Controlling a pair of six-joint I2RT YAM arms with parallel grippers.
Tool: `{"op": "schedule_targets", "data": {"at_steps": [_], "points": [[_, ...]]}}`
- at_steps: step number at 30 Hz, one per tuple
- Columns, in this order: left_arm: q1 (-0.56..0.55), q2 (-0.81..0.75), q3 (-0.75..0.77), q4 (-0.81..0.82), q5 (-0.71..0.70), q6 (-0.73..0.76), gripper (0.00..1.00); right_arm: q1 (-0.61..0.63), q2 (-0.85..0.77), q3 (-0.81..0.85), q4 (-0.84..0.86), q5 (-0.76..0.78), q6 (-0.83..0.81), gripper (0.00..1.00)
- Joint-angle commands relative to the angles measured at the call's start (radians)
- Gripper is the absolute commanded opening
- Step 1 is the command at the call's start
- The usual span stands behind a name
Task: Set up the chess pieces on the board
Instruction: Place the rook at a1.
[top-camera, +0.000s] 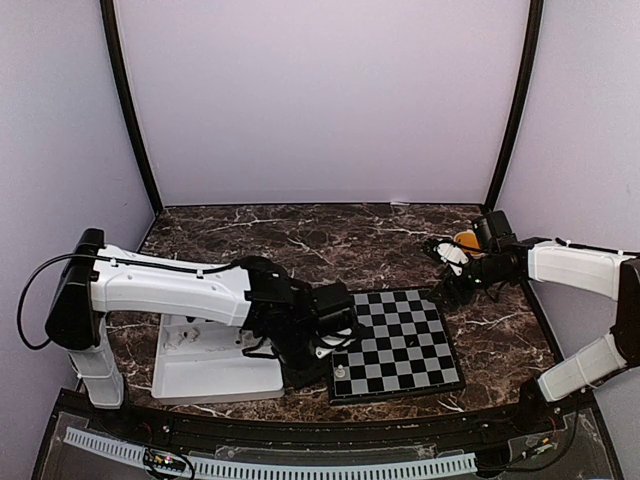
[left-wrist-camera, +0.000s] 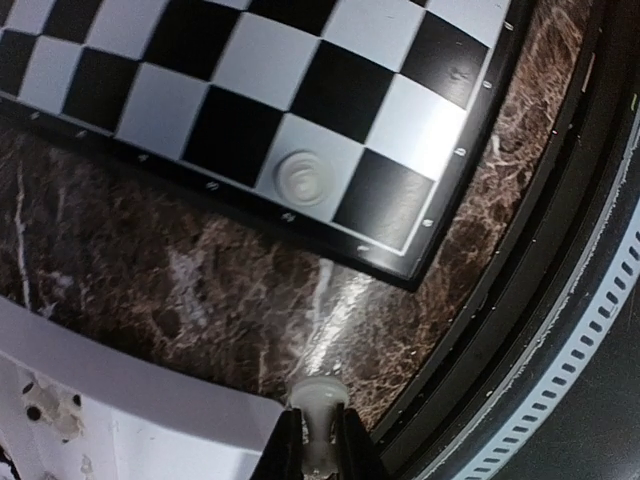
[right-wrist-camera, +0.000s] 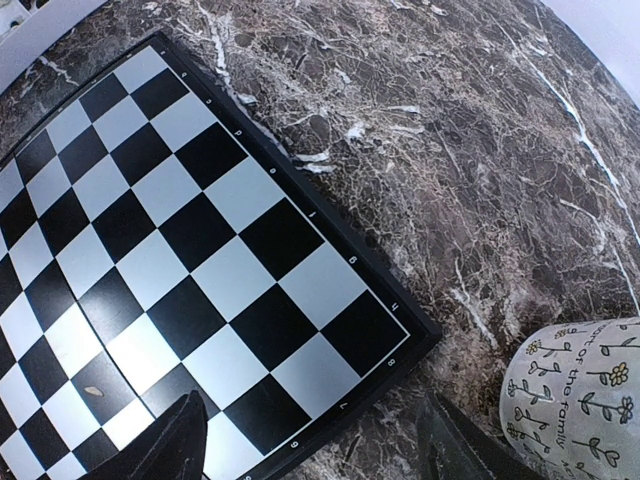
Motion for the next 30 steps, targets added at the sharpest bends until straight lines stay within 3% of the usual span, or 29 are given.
{"op": "schedule_targets", "data": {"at_steps": [1, 16, 30], "points": [[-0.056, 0.037, 0.066, 0.026, 0.072, 0.077, 0.03, -0.005, 0.000, -0.006, -0.002, -0.003, -0.012, 0.73], [-0.078, 0.209, 0.183, 0.004, 0.026, 0.113, 0.04, -0.006, -0.006, -0.011, -0.007, -0.002, -0.019, 0.73], [-0.077, 0.271, 0.240, -0.020, -0.044, 0.087, 0.04, -0.005, 0.007, -0.007, -0.015, -0.015, -0.021, 0.73]]}}
